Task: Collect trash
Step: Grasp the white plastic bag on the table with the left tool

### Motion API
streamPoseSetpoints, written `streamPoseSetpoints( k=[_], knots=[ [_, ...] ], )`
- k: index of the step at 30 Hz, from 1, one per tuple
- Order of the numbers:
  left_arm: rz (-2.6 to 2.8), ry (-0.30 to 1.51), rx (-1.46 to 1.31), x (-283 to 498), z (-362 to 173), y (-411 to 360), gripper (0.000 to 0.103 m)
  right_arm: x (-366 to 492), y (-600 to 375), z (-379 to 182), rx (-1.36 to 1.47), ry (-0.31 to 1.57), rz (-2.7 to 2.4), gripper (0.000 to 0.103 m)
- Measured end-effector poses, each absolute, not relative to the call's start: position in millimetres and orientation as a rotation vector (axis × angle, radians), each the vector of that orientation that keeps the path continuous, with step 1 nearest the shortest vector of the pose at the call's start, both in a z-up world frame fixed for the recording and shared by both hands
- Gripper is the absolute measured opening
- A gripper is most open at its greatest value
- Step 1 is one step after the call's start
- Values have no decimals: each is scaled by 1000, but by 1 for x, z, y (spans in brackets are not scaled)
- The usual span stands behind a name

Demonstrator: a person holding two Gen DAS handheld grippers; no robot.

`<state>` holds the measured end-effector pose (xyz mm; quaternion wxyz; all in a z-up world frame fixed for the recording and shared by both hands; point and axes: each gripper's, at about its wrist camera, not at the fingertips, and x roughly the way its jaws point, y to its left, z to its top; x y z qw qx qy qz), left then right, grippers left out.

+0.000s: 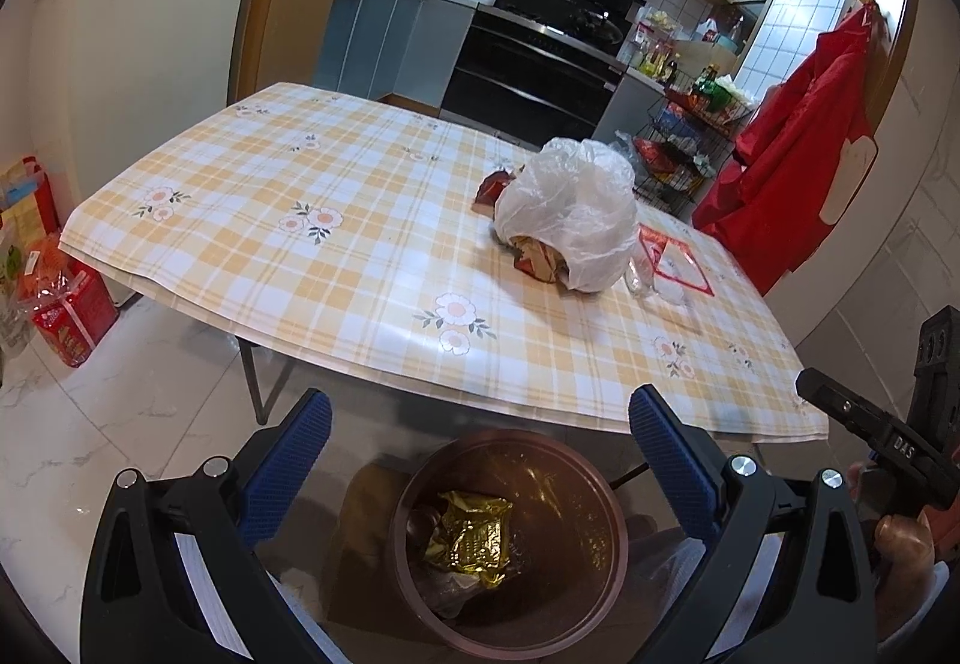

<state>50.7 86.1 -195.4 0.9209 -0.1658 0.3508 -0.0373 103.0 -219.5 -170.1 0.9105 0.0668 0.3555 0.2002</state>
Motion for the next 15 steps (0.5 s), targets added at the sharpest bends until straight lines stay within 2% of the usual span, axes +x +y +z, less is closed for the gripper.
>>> streamPoseSetpoints(
  k=[9, 15],
  knots=[
    [-97, 793, -286, 84, -210, 64, 97, 127, -264, -196, 170, 750, 237, 97],
    [-132, 805, -265, 135, -202, 40, 97, 145, -291, -218, 217, 769, 156, 97]
  ],
)
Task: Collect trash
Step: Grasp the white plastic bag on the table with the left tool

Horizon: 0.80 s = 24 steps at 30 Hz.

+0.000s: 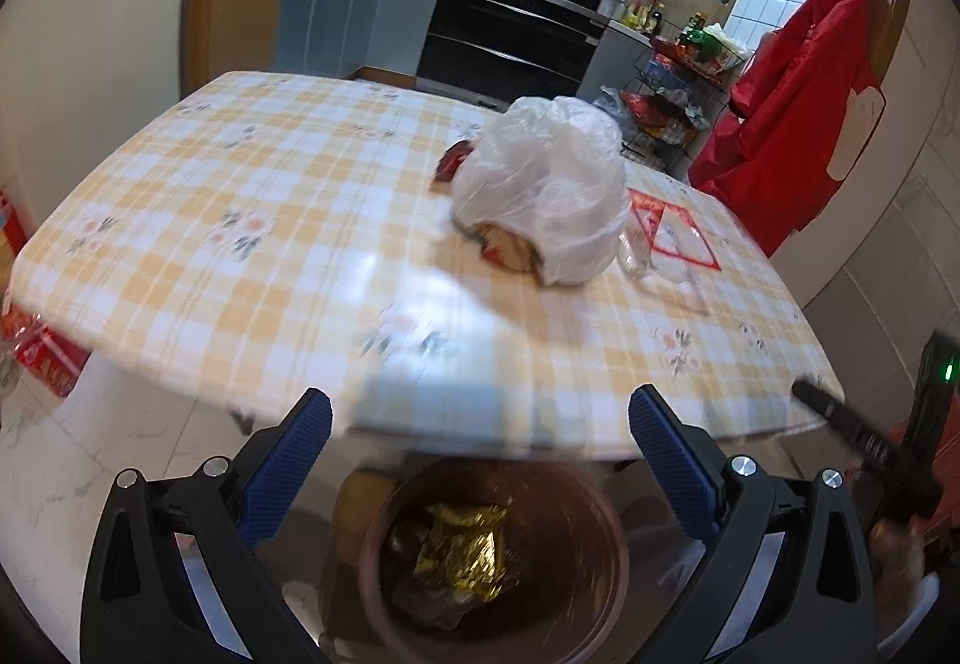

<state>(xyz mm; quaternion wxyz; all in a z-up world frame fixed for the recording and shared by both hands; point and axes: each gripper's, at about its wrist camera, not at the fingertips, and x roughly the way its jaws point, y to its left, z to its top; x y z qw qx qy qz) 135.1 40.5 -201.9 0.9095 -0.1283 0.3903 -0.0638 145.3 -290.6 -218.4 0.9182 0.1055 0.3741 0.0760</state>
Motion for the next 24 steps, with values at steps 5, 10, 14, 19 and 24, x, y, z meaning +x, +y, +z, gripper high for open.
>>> streamPoseSetpoints(
  k=[5, 10, 14, 19, 24],
  knots=[
    [-154, 780, -235, 198, -187, 15, 97, 163, -306, -237, 231, 795, 135, 97],
    [-163, 768, -197, 272, -181, -15, 97, 175, -320, -246, 249, 784, 128, 97],
    [-153, 787, -175, 325, -187, -39, 97, 185, -329, -253, 235, 787, 105, 97],
    [-108, 822, -137, 366, -204, -56, 97, 194, -345, -258, 266, 752, 127, 97],
    [-133, 846, -151, 384, -217, -61, 96, 207, -351, -260, 247, 759, 123, 97]
  ],
)
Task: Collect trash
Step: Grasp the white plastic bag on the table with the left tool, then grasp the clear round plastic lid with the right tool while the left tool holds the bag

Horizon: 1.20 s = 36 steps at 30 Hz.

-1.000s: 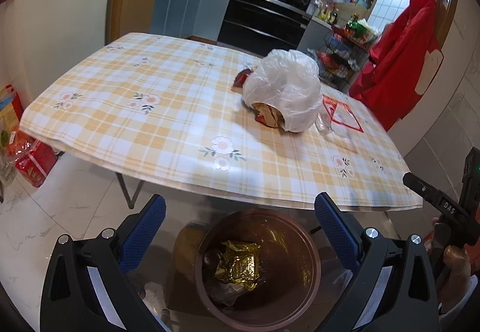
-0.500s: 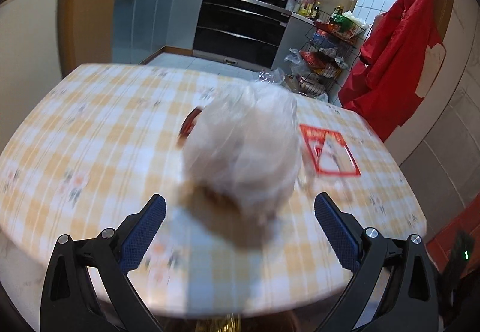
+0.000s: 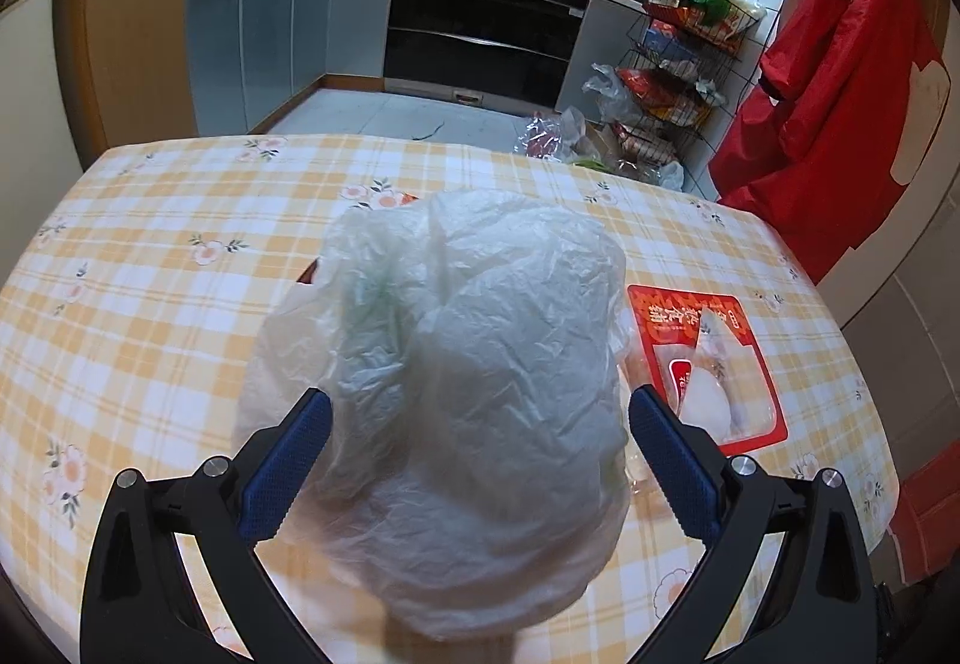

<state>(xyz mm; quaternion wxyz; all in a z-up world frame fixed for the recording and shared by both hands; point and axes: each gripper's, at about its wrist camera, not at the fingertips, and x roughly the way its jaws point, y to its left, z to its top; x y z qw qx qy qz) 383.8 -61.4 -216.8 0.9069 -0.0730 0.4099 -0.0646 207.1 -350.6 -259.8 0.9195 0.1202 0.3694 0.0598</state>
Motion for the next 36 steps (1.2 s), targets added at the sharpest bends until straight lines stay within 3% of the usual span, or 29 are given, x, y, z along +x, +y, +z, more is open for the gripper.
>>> streamPoseSetpoints(
  k=[1, 3, 4, 5, 6, 8, 15, 19, 25, 30, 36],
  knots=[
    [-139, 843, -150, 384, -218, -62, 93, 210, -351, -261, 254, 763, 138, 97],
    [-153, 831, -129, 381, -219, -62, 58, 215, -351, -261, 261, 764, 173, 97],
    [-151, 834, -103, 380, -219, -63, 49, 218, -350, -260, 242, 762, 159, 97],
    [-153, 831, -96, 379, -218, -63, 28, 222, -347, -260, 221, 771, 151, 97],
    [-163, 818, -98, 377, -215, -60, 16, 227, -346, -261, 213, 785, 153, 97],
    [-171, 785, -114, 371, -207, -51, 10, 237, -347, -261, 224, 792, 154, 97],
    [-236, 600, -146, 330, -149, -23, 7, 280, -352, -246, 212, 752, 187, 96],
    [-245, 546, -180, 309, -131, -5, 7, 325, -342, -235, 92, 781, 235, 84],
    [-214, 533, -276, 297, -132, 28, 7, 401, -312, -234, -121, 920, 340, 79],
    [-202, 525, -355, 288, -138, 53, 7, 440, -285, -246, -248, 1053, 409, 68],
    [-215, 511, -411, 274, -140, 75, 7, 460, -264, -263, -352, 1193, 467, 66]
  ],
)
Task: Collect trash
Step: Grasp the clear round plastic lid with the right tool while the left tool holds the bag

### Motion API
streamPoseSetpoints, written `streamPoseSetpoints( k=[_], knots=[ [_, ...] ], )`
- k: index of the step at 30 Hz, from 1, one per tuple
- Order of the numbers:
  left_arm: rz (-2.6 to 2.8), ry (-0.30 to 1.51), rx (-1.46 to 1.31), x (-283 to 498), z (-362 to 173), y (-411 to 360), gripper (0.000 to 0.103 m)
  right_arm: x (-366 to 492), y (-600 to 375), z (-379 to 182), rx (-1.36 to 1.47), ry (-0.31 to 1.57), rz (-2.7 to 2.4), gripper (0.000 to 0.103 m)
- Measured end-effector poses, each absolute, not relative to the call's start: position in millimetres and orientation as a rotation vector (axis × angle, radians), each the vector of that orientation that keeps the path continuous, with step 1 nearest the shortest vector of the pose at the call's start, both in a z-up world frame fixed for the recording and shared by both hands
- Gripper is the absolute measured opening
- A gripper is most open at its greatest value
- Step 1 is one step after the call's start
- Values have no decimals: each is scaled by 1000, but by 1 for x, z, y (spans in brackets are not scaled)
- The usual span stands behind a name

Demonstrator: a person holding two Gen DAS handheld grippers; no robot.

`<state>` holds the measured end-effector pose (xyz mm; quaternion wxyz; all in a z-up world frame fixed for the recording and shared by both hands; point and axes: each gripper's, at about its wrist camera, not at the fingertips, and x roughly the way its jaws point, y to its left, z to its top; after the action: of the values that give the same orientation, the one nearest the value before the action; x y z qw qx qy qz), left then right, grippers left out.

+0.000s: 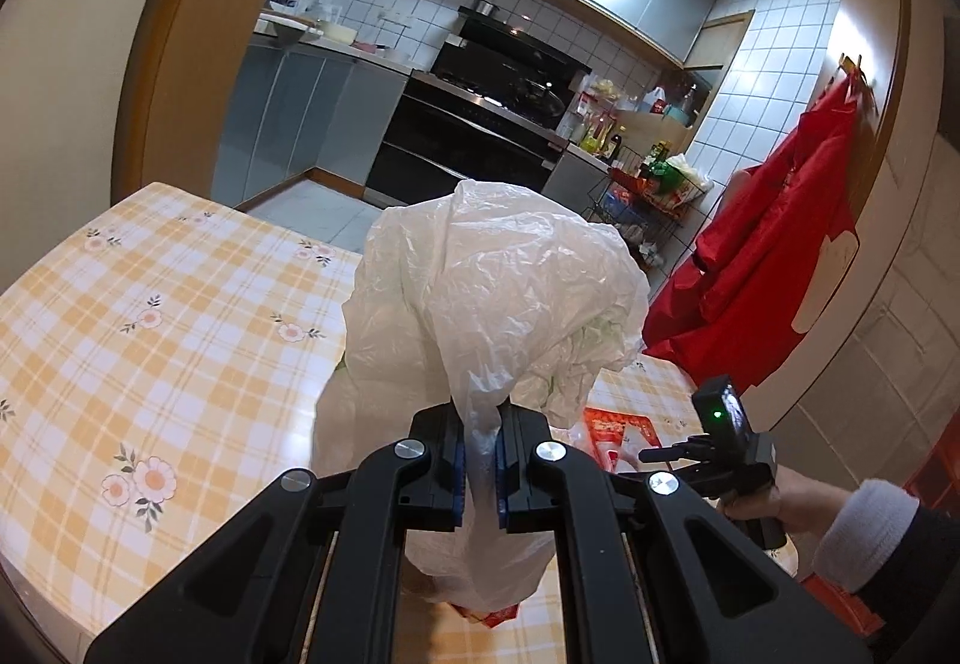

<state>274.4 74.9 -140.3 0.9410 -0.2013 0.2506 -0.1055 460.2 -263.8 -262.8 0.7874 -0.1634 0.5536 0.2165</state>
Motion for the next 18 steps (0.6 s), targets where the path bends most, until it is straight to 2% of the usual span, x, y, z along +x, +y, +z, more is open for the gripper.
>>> streamPoseSetpoints(
  k=[4, 10, 13, 18],
  knots=[
    [-209, 515, -418, 269, -146, 82, 7, 466, -257, -274, -441, 1252, 440, 66],
    [-208, 525, -423, 263, -154, 82, 7, 476, -261, -279, -365, 1301, 434, 69],
    [-206, 517, -422, 261, -152, 83, 7, 479, -260, -279, -344, 1334, 450, 49],
    [-200, 498, -391, 257, -146, 80, 7, 469, -253, -264, -372, 1295, 470, 47]
  ],
)
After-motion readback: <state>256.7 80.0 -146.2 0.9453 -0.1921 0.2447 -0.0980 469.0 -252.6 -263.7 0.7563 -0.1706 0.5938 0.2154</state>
